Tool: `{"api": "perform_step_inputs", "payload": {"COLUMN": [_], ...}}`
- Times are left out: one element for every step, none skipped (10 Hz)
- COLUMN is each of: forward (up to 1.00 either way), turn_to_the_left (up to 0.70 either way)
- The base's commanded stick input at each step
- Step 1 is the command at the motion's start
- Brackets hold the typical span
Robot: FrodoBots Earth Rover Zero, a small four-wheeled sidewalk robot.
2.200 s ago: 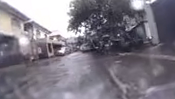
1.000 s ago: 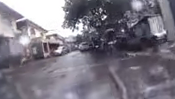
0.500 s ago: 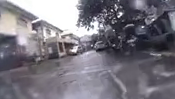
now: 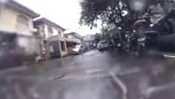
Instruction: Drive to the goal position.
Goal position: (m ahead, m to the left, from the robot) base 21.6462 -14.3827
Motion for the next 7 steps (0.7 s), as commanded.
{"api": "perform_step_inputs", "payload": {"forward": [1.00,1.00,1.00,1.00,1.00,1.00,1.00], "turn_to_the_left": [0.00,0.00,0.00,0.00,0.00,0.00,0.00]}}
